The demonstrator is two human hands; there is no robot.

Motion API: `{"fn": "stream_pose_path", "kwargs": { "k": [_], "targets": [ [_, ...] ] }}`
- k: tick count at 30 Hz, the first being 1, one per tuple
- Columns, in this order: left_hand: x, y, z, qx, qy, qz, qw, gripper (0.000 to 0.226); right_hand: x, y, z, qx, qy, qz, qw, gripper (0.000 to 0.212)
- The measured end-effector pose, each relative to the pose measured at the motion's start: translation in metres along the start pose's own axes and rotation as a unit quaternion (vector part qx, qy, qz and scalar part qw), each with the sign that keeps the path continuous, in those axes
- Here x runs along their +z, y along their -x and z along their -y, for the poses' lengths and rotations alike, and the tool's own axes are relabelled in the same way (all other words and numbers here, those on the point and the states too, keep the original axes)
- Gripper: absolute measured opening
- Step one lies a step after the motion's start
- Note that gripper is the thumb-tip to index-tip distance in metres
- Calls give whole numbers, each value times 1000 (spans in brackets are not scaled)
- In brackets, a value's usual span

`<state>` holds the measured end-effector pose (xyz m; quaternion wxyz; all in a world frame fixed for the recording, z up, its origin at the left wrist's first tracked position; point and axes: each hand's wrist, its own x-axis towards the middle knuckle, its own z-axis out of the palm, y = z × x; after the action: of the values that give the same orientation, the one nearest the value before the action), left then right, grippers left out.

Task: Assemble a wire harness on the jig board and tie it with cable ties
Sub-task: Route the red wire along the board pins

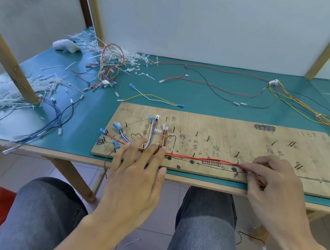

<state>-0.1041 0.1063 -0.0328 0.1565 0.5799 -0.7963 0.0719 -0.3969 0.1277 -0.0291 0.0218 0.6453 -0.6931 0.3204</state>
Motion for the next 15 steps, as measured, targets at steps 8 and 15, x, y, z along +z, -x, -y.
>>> {"fn": "stream_pose_path", "kwargs": {
  "k": [8, 15],
  "targets": [
    [-4, -8, -4, -28, 69, -18, 997, 47, -4, -8, 1, 11, -10, 25, 1000, 18],
    [-14, -6, -5, -13, 85, -19, 996, 44, -7, -10, 3, 36, -38, 17, 998, 27]
  ]
}}
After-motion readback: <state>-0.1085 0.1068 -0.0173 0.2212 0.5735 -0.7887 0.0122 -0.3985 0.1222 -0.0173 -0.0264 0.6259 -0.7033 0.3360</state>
